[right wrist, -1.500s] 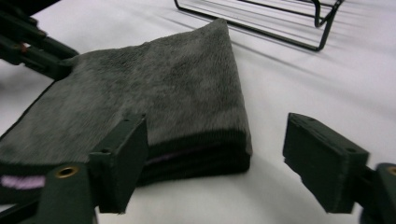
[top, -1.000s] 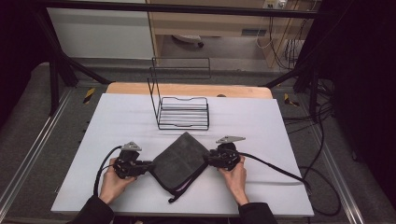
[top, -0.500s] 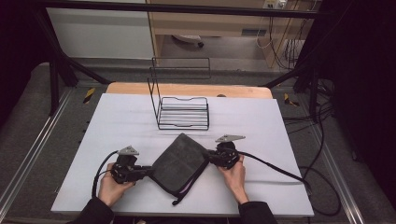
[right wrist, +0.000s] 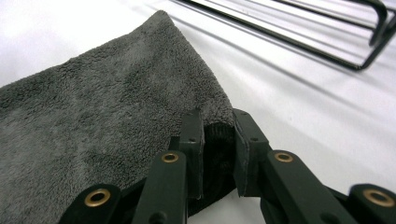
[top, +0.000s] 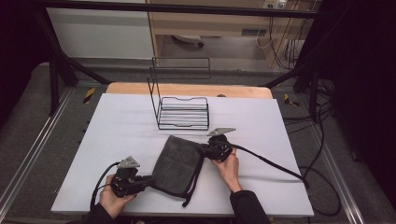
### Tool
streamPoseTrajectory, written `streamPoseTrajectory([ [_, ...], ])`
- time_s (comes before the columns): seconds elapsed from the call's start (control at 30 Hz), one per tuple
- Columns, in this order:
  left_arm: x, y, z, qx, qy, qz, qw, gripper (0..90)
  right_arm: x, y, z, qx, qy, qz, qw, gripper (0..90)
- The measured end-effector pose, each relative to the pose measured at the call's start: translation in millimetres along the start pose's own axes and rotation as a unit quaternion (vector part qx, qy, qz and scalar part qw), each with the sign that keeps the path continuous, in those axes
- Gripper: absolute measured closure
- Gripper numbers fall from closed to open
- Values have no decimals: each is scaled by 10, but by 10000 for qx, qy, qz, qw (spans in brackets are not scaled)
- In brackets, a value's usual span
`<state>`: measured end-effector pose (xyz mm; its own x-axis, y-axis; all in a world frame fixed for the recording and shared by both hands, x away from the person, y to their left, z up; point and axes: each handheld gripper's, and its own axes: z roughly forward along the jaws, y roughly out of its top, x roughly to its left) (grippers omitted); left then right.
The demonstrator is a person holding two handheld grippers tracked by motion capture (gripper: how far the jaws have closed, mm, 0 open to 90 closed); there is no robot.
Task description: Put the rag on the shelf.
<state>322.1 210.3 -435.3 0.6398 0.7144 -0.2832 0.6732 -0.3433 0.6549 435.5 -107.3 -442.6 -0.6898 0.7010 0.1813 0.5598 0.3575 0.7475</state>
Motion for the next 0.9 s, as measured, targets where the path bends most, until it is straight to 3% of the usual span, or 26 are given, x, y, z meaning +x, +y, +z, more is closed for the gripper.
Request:
streamPoseTrajectory([
  [0.37, -222, -69, 2, -28, 58, -22, 10000, 772, 20, 151, 155, 15, 146, -348, 9993, 768],
  [0.6, -215, -92, 32, -46, 80, 1, 10000, 760, 10, 121, 228, 15, 116, -342, 9993, 738],
  [0.77, -197, -89, 21, -43, 72, 100, 9999, 728, 37, 111, 184, -123, -123, -407, 9990, 612],
  [0.87, -161, -72, -16, -40, 7, 195, 9998, 629, 63, 136, -10, -378, -171, -390, 9984, 422],
  [0.9, -150, -64, -31, -78, 17, 217, 9997, 629, 63, 136, -10, -378, -171, -390, 9984, 422],
])
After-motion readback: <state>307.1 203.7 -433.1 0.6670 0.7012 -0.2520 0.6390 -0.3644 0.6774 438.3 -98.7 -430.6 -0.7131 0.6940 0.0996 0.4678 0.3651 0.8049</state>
